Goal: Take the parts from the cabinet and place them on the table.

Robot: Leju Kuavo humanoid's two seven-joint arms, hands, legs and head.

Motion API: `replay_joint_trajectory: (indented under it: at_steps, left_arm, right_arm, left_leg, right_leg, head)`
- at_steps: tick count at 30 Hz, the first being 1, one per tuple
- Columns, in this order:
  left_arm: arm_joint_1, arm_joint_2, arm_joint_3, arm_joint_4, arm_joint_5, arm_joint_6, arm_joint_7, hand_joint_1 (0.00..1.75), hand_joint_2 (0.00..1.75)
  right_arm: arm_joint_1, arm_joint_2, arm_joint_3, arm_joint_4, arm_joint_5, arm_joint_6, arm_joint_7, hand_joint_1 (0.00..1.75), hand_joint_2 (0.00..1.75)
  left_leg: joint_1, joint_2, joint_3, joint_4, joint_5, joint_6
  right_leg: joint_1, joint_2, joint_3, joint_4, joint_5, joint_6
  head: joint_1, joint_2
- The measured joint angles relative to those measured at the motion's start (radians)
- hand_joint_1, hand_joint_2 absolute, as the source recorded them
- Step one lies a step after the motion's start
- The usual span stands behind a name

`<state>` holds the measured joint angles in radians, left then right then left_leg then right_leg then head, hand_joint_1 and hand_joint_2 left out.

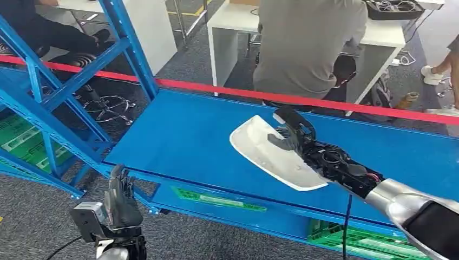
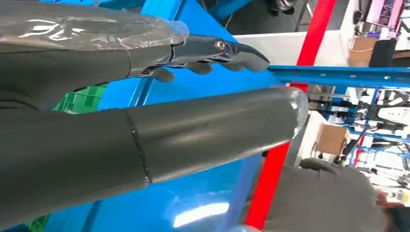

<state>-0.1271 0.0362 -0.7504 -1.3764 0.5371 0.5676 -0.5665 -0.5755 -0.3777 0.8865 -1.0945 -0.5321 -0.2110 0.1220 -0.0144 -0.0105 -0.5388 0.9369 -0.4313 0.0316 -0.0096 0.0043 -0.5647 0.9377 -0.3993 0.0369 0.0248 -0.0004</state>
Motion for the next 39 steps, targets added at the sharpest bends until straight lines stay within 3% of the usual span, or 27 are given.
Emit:
replay_joint_trajectory:
  at_steps: [12, 22, 39]
  left_arm:
    - [0.003, 0.005, 0.000, 0.002, 0.013, -0.026, 0.001, 0.00, 0.00]
    - [0.004, 0.006, 0.000, 0.002, -0.012, -0.021, 0.014, 0.00, 0.00]
    - [-0.003, 0.006, 0.000, 0.002, -0.043, -0.045, 0.021, 0.00, 0.00]
  right_arm:
    - [0.114, -0.042, -0.133, -0.276, 0.111, -0.116, -0.012, 1.75, 1.75]
    - [0.155, -0.064, -0.229, -0.491, 0.208, -0.148, 0.005, 1.75, 1.75]
    - [0.156, -0.100, -0.317, -0.766, 0.366, -0.174, 0.039, 1.75, 1.75]
  left_leg:
    - [0.000, 0.000, 0.000, 0.000, 0.000, 0.000]
    - [0.000, 0.001, 0.000, 0.000, 0.000, 0.000]
    - [0.000, 0.001, 0.000, 0.000, 0.000, 0.000]
  right_leg:
    - [0.000, 0.000, 0.000, 0.000, 0.000, 0.000]
    - [0.000, 0.000, -0.001, 0.000, 0.000, 0.000]
    - [0.000, 0.000, -0.001, 0.000, 0.000, 0.000]
  head:
    - [0.000, 0.000]
    - [-0.001, 0.000]
    - [0.000, 0.000]
